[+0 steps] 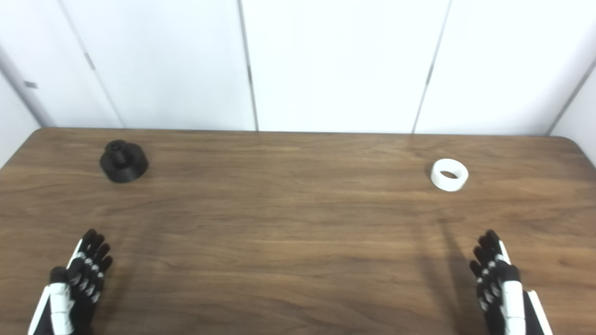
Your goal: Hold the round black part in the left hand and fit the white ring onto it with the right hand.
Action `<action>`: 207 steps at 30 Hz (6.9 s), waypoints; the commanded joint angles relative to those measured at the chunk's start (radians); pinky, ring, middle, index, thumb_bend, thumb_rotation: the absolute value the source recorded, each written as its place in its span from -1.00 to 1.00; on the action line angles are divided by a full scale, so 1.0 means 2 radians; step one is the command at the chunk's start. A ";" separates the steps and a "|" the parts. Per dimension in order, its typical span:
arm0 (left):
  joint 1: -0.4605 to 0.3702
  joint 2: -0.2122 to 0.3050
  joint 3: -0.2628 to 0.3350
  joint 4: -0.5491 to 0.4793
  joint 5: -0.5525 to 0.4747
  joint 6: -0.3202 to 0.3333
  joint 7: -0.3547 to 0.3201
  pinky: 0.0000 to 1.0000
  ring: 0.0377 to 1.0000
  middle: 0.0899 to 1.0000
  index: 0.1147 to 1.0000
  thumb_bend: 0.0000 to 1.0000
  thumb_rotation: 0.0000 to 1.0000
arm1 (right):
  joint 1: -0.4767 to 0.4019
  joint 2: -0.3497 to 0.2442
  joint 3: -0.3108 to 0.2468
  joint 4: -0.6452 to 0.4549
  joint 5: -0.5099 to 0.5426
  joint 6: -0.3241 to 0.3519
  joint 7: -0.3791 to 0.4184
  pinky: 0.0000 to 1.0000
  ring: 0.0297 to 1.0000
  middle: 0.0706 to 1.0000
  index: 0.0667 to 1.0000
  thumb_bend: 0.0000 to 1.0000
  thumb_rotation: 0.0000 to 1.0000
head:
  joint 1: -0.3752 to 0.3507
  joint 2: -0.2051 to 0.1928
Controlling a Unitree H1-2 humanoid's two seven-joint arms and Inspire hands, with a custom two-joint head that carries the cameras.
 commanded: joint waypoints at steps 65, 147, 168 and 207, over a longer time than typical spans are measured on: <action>-0.141 0.113 -0.011 -0.055 0.322 0.114 0.078 1.00 1.00 1.00 0.94 1.00 -0.02 | -0.004 -0.011 0.004 0.028 -0.002 -0.041 0.024 1.00 1.00 1.00 1.00 0.33 1.00 | 0.105 -0.069; -0.491 0.179 -0.185 0.520 0.381 0.152 0.196 1.00 1.00 0.95 0.74 1.00 0.19 | 0.006 0.001 0.008 0.016 -0.011 -0.042 0.010 1.00 1.00 1.00 1.00 0.36 1.00 | 0.078 -0.058; -0.504 0.155 -0.192 0.529 0.374 0.152 0.201 1.00 1.00 0.95 0.76 1.00 0.13 | 0.010 0.003 0.009 0.012 -0.015 -0.039 0.007 1.00 1.00 1.00 1.00 0.38 1.00 | 0.070 -0.054; -0.539 0.130 -0.195 0.593 0.349 0.172 0.259 1.00 0.96 0.81 0.45 1.00 -0.05 | 0.016 -0.001 0.009 0.006 -0.008 -0.032 0.009 1.00 1.00 1.00 1.00 0.44 1.00 | 0.074 -0.048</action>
